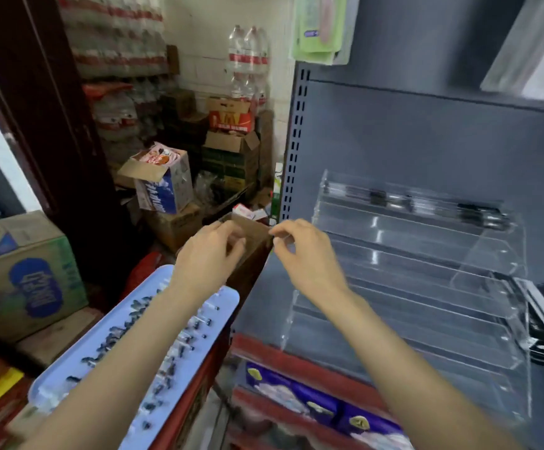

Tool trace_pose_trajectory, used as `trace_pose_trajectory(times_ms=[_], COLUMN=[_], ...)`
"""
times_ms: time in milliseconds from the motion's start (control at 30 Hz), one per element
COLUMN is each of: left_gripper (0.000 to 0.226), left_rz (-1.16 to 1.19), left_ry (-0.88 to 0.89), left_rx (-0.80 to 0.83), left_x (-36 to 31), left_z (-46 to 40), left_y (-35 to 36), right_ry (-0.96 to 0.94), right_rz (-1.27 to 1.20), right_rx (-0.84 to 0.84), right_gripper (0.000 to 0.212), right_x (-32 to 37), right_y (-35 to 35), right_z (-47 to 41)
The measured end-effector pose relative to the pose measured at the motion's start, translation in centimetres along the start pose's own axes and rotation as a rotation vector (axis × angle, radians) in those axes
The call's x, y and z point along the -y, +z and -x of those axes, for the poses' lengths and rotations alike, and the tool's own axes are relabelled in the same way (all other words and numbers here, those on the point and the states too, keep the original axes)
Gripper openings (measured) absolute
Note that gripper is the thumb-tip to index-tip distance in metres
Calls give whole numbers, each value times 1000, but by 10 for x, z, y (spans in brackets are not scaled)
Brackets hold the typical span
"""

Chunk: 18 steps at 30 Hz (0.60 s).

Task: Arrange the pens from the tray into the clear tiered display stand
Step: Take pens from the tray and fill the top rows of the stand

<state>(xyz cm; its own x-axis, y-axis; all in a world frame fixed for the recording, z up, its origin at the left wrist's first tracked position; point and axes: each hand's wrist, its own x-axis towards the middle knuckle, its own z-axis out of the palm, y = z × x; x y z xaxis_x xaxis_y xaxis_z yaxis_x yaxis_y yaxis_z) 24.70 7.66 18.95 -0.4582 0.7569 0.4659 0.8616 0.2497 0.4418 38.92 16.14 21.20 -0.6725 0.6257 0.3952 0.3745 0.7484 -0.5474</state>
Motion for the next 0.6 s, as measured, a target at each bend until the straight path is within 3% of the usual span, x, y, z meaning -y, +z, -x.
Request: trace_pose_trajectory(times_ms=[300, 400, 500, 600], left_gripper=[20, 34, 31, 43], left_rz=[-64, -57, -83, -85], left_ry=[-255, -249, -248, -140], left_rx=[341, 455, 571, 672], left_x=[198, 249, 281, 301], left_z=[91, 111, 128, 144], left_y=[-18, -14, -4, 10], right_ry=[109, 209, 314, 337], right_rz=[64, 94, 136, 173], right_rx=[374, 471, 568, 649], right_gripper=[24, 23, 35, 43], right_x=[75, 76, 69, 62], right_y=[193, 251, 291, 315], right_z=[23, 30, 40, 53])
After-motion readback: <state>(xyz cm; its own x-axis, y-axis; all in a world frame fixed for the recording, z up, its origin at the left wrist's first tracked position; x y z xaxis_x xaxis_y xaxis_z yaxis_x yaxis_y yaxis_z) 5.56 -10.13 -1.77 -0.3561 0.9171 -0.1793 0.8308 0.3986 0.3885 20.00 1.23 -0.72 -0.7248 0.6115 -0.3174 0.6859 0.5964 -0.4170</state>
